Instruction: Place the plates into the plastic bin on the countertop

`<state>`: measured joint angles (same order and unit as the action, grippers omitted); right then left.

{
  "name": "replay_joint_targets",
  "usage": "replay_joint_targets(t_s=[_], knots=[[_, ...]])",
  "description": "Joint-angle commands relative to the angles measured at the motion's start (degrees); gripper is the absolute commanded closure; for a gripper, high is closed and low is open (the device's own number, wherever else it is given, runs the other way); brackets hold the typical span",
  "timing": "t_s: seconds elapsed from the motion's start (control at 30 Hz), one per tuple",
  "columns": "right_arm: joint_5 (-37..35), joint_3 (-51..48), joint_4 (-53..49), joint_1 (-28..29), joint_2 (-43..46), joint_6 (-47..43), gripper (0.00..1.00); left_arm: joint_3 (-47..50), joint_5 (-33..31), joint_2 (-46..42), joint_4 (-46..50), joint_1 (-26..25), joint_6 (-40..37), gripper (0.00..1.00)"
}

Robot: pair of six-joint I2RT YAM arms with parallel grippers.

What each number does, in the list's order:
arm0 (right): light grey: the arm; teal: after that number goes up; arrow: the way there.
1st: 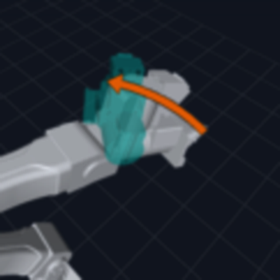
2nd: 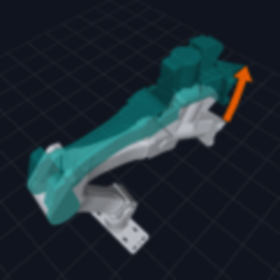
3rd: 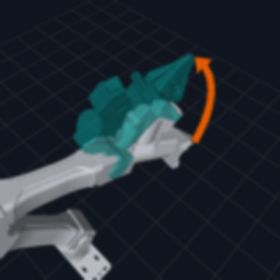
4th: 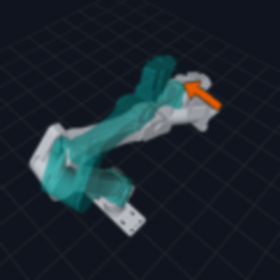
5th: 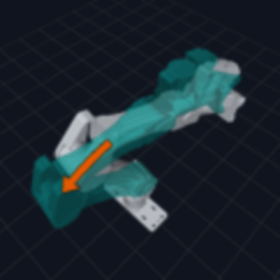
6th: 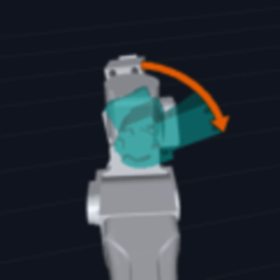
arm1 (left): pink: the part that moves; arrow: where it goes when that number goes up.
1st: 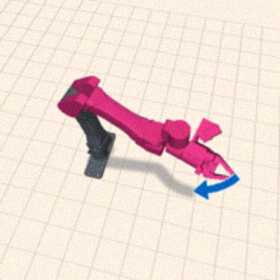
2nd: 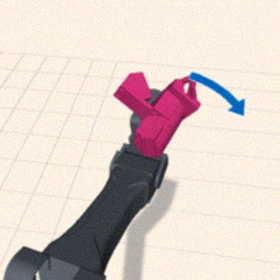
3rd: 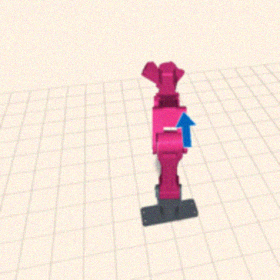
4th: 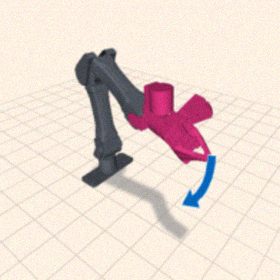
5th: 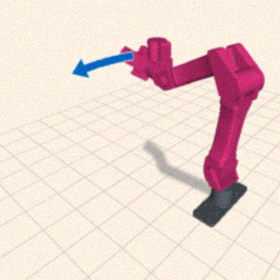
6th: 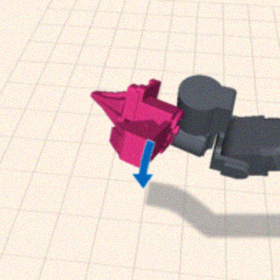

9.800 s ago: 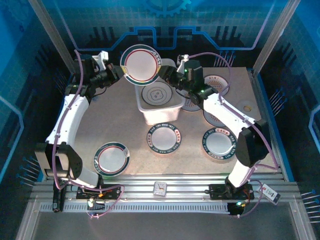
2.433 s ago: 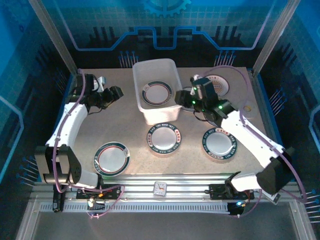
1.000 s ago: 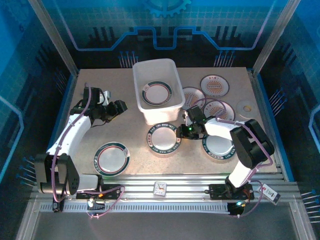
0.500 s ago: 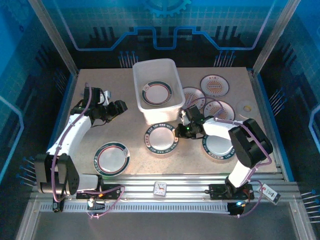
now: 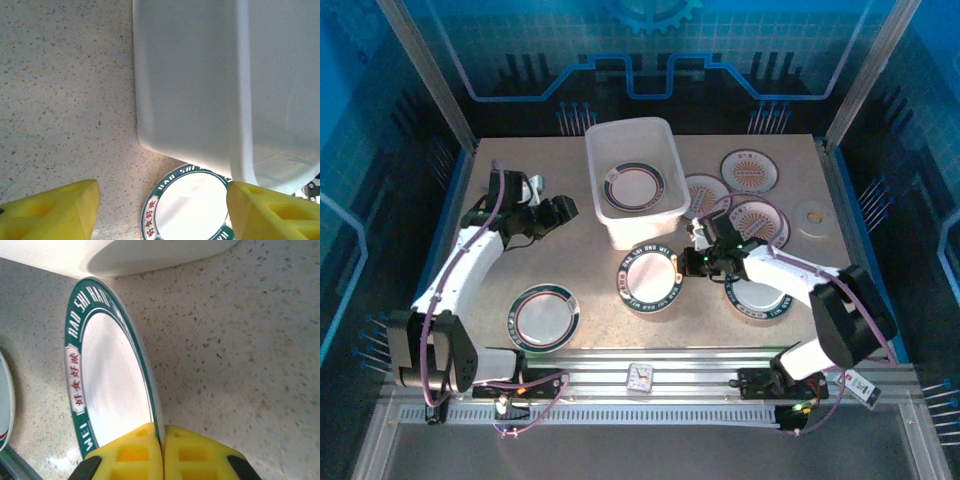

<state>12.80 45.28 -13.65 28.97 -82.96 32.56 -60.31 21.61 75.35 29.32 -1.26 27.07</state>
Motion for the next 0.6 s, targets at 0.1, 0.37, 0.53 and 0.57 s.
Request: replay_joint_targets(t_s=[0.1,0.37,0.53,0.57], knots=[[-7.8,-2.1,-13.5,0.0,11.6,1.4,1.0,-3.0,-0.7,-3.2,0.1,-1.2,0.2,0.31],[-13.3,-2.6,-21.2,-5.0,29.1,6.9,1.0,-5.5,-0.8,-3.0,0.4,-1.5,-1.2,0.31],[-22.6,4.6,-33.0,-9.1,35.6,9.7,1.0,-7.3,-0.3,-0.3,-0.4,-1.6,-1.3,0.31],[-24.0,6.7,-34.7,-10.0,36.4,9.9,1.0,-7.8,-0.2,0.3,-0.6,-1.6,-1.3,0.31]])
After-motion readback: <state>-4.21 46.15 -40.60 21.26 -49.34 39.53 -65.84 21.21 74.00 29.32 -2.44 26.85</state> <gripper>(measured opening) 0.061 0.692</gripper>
